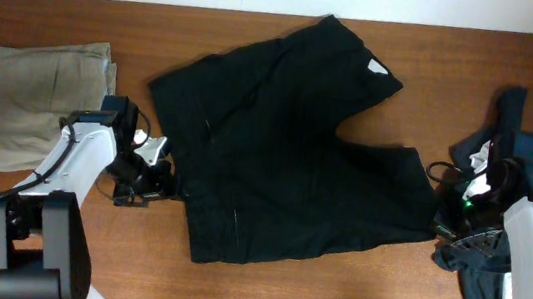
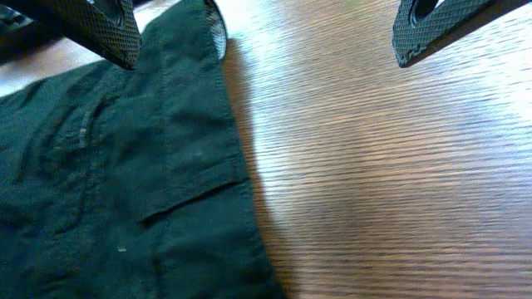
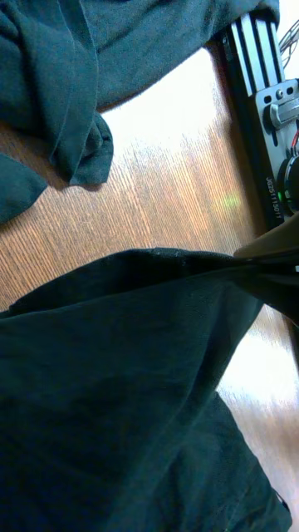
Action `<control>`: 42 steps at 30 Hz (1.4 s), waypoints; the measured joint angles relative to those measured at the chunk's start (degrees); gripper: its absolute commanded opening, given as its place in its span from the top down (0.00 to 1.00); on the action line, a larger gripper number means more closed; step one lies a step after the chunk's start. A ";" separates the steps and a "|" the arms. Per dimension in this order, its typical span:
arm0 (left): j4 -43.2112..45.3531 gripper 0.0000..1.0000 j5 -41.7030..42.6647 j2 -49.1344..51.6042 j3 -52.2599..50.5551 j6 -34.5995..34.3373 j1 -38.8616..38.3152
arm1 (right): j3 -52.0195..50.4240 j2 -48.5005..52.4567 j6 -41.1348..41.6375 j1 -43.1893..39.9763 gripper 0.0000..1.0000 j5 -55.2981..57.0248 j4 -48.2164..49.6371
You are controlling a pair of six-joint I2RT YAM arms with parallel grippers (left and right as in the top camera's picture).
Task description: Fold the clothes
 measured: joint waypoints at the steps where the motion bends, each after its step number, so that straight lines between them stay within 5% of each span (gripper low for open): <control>1: 0.92 0.07 1.05 0.00 -0.39 0.00 -0.35 | 0.00 0.00 0.00 0.00 0.96 0.02 0.22; 2: 3.72 0.23 2.34 -0.02 -2.12 -0.59 -1.44 | 0.00 0.00 -0.02 0.00 0.96 0.04 0.66; 4: 7.17 0.28 3.80 0.00 -6.64 -3.13 -4.66 | 0.00 0.04 0.00 0.00 0.96 0.11 1.16; 5: 8.09 0.39 5.07 -0.07 -8.70 -4.48 -6.58 | 0.00 0.04 -0.02 0.00 0.96 0.22 1.36; 8: 15.04 1.00 8.94 -0.63 -10.69 -7.15 -10.71 | 0.00 0.04 -0.02 0.00 0.96 0.26 2.34; 12: 13.62 1.00 7.93 -0.39 -11.17 -8.15 -10.47 | 0.00 0.04 0.02 0.00 0.96 0.46 2.27; 15: 3.67 1.00 3.39 -0.31 -8.72 -8.17 -1.60 | 0.00 0.04 -0.02 0.00 0.92 0.66 -3.63; 16: 0.61 1.00 1.07 -0.20 -6.38 -8.15 3.65 | 0.00 0.04 -0.02 0.00 0.68 0.57 -6.78; 17: -1.55 1.00 0.68 -0.20 -4.98 -7.82 6.16 | -0.02 0.09 -0.04 0.02 0.56 0.33 -8.59; 21: -8.74 1.00 -4.20 -0.11 3.74 -3.52 16.94 | 0.00 0.11 -0.11 -0.04 0.42 1.77 -3.54; 22: -9.16 0.98 -4.85 -0.11 4.59 -3.10 17.00 | -0.11 0.15 -0.04 -0.04 0.43 1.73 0.90; 23: -9.75 0.75 -5.55 -0.11 5.22 -2.62 16.96 | -0.07 0.15 -0.11 -0.04 0.47 1.36 7.39; 25: -10.67 0.64 -7.04 -0.11 6.43 -2.01 16.96 | -0.17 0.81 -1.60 -0.04 0.50 -3.98 18.73; 28: -10.54 0.58 -5.84 -0.11 8.41 -0.63 16.96 | -0.13 4.81 -2.86 1.20 0.50 -8.55 29.05; 34: -11.10 0.57 8.61 -0.11 9.49 8.72 16.94 | -0.17 30.91 -4.76 9.31 0.49 -17.77 55.74; 35: -11.13 0.57 10.86 -0.11 9.49 10.36 16.63 | -0.17 33.53 -4.09 9.57 0.80 -19.15 57.35; 36: -11.13 0.56 13.42 -0.26 9.49 12.24 15.52 | -0.15 34.88 -2.91 9.55 0.96 -20.83 58.73; 42: -5.90 0.47 15.26 -0.55 9.53 14.99 -0.39 | 1.81 32.63 -2.16 7.61 0.96 -21.49 41.00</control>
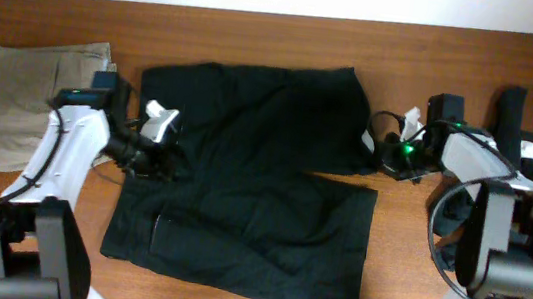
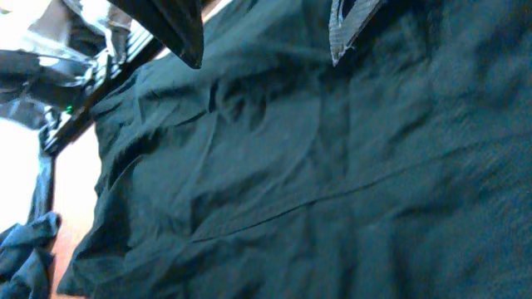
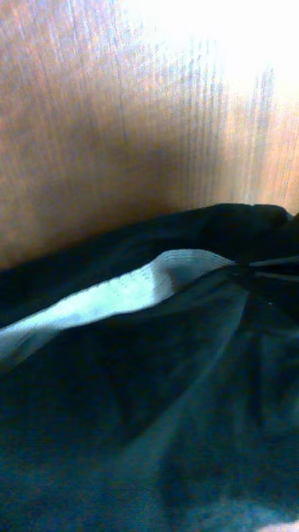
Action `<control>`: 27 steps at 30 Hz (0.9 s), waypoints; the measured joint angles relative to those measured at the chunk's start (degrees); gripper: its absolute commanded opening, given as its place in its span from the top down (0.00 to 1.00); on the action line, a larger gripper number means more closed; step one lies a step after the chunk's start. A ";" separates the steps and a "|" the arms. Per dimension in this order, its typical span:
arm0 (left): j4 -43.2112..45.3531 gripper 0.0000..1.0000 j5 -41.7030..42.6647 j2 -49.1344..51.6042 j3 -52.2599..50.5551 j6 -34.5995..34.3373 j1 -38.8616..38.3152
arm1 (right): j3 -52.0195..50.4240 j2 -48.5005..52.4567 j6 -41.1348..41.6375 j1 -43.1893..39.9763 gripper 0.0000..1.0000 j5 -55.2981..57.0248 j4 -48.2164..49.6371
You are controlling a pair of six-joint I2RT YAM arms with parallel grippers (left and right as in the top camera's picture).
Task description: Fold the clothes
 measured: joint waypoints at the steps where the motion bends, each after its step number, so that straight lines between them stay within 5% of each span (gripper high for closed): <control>1: 0.83 0.47 -1.75 -0.04 0.00 -0.07 -2.67 | 0.33 -1.95 -0.42 -0.26 0.96 0.96 -2.95; 4: 2.34 0.43 -7.30 -0.07 0.02 -1.05 -11.93 | 0.68 -10.91 -1.18 -0.39 0.92 9.86 -11.58; 5: 3.02 0.43 -8.57 -0.07 -0.11 -1.60 -13.62 | 0.87 -12.66 -1.16 -0.42 0.58 14.67 -12.31; 6: 3.72 0.43 -10.10 -0.07 -0.24 -2.25 -15.26 | 0.94 -13.00 -1.38 -0.42 0.51 18.45 -12.33; 9: 4.92 0.43 -12.50 -0.02 -2.69 -3.85 -18.16 | 0.92 -12.96 -1.73 -0.42 0.58 24.11 -12.09; 17: 12.39 0.42 -13.75 0.13 -11.96 -5.11 -18.25 | 1.20 -4.44 -3.32 -0.46 0.61 11.02 8.59; 19: 12.70 0.41 -13.75 0.13 -12.15 -5.11 -18.25 | 1.18 1.66 -2.34 -0.46 0.96 8.00 11.58; 22: 12.98 0.41 -13.75 0.13 -12.31 -5.11 -18.25 | 1.18 4.39 -0.63 -0.57 0.96 2.38 18.27; 25: 13.11 0.40 -13.75 0.13 -12.37 -5.11 -18.25 | 8.24 4.39 1.07 -2.43 0.45 -0.92 21.00; 27: 13.05 0.37 -13.73 0.13 -12.39 -5.14 -18.25 | 14.38 4.39 0.74 -4.74 0.43 -1.14 21.86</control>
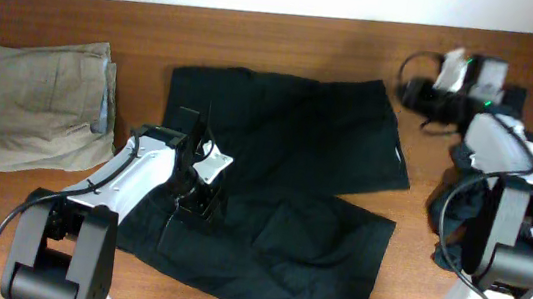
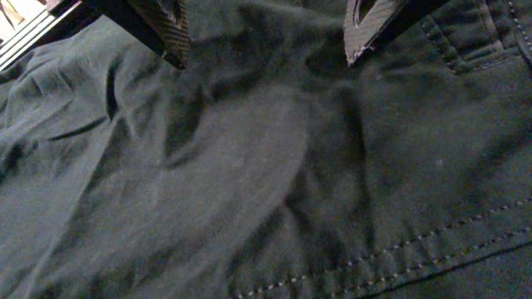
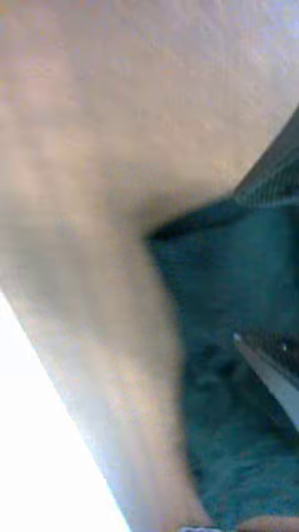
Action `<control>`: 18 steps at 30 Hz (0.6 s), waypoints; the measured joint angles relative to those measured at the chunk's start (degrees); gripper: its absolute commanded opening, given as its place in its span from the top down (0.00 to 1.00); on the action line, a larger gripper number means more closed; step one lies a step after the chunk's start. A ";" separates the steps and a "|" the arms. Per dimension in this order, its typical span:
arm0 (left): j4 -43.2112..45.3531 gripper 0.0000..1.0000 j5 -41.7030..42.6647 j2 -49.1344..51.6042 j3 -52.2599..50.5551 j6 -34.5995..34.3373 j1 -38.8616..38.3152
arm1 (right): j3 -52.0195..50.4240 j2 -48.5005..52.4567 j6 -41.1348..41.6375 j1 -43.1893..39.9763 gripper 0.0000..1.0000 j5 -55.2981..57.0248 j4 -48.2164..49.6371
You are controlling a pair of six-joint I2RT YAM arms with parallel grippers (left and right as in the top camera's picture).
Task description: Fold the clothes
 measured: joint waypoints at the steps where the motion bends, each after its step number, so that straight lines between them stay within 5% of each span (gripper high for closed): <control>1: 0.02 0.37 0.00 0.00 -0.02 -0.07 0.00 | 0.90 -0.02 0.31 -0.55 0.44 0.00 0.11; 10: 0.74 0.35 -0.02 0.00 -0.04 -0.17 0.00 | 2.34 10.16 0.96 5.33 0.48 3.37 7.43; 14: 1.33 0.35 0.00 0.00 -0.09 -0.17 0.00 | 2.38 13.97 4.52 6.58 0.94 2.60 11.41; 18: 1.66 0.35 -0.02 0.00 -0.09 -0.17 0.00 | 4.20 14.10 8.90 5.27 0.96 -5.68 14.43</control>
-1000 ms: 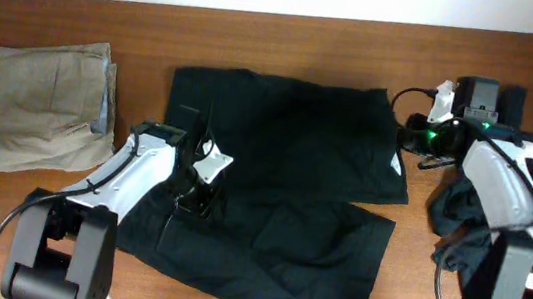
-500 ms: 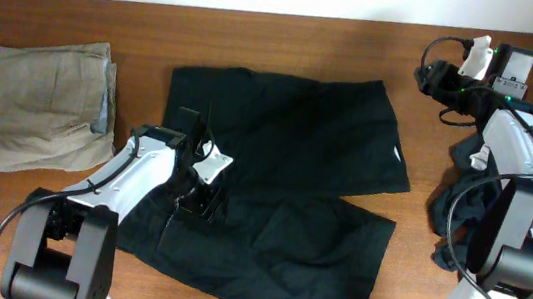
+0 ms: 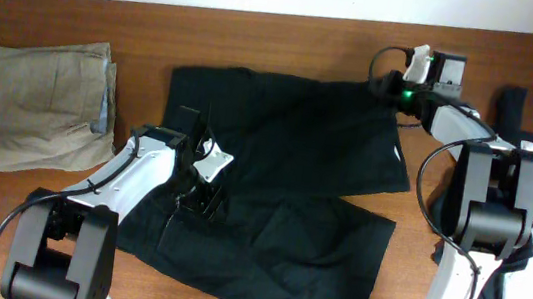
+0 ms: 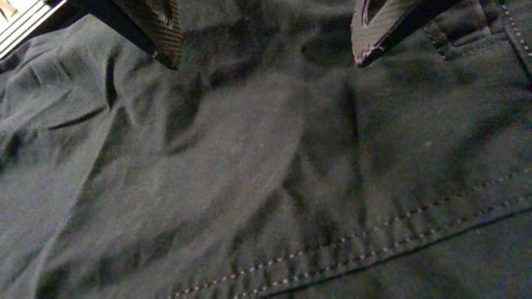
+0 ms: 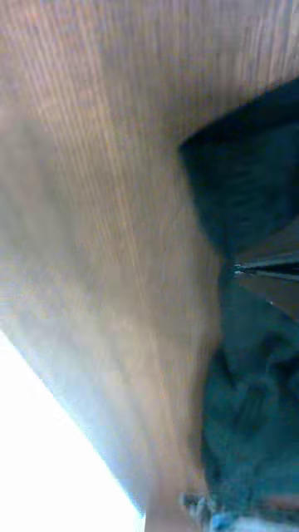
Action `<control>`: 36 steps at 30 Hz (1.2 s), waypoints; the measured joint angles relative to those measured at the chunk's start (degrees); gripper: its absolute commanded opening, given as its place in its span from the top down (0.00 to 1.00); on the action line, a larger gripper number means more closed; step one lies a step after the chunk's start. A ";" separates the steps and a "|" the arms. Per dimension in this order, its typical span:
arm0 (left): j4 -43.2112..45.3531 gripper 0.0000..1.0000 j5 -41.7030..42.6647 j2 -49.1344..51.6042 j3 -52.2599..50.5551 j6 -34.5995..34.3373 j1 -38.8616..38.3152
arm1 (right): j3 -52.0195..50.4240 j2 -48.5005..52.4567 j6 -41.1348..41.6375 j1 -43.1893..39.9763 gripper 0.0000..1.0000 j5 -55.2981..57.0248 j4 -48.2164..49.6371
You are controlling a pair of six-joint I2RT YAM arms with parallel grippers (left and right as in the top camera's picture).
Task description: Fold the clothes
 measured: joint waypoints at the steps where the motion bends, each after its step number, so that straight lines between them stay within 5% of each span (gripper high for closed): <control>1: 0.00 0.35 0.02 0.00 0.00 0.00 0.00 | 2.82 0.22 0.76 -1.53 0.69 -1.09 0.55; 2: 0.09 0.35 0.02 0.00 0.00 0.00 0.00 | 5.07 0.22 1.55 -3.06 0.49 -1.55 0.46; 3: 0.44 0.34 0.00 0.00 0.00 0.00 0.00 | 6.91 0.22 2.38 -4.50 0.43 -1.90 -0.42; 10: 1.16 0.30 0.00 0.00 0.00 -0.04 0.00 | 8.55 1.84 -3.26 -0.98 0.42 4.57 -14.47; 12: 1.16 0.30 0.00 0.00 0.00 -0.04 0.00 | 8.55 4.17 -4.31 3.10 0.47 7.98 -14.21; 14: 1.18 0.30 0.00 0.00 0.00 -0.26 0.00 | 8.66 4.24 -4.87 4.50 0.70 11.89 -14.08; 16: 1.16 0.30 0.00 0.00 0.00 -0.46 0.00 | 8.66 4.26 -4.83 5.14 0.72 14.49 -13.70; 18: 1.16 0.30 0.02 0.00 0.00 -0.46 0.00 | 8.74 4.55 -4.81 5.42 0.94 16.35 -13.75; 26: 1.38 0.30 0.02 0.00 0.00 -0.48 0.00 | 17.27 4.57 -4.28 2.43 0.96 19.89 -21.11; 27: 1.79 0.30 0.00 0.00 0.00 -0.48 0.00 | 19.63 4.57 -4.26 1.09 0.81 19.76 -22.32; 28: 2.23 0.30 0.00 0.00 0.00 -0.61 0.00 | 21.99 4.55 -4.09 -1.22 0.47 19.74 -22.34; 36: 2.43 0.21 0.42 0.00 0.02 -0.87 0.00 | 22.25 5.53 -11.52 2.23 0.51 16.46 -32.26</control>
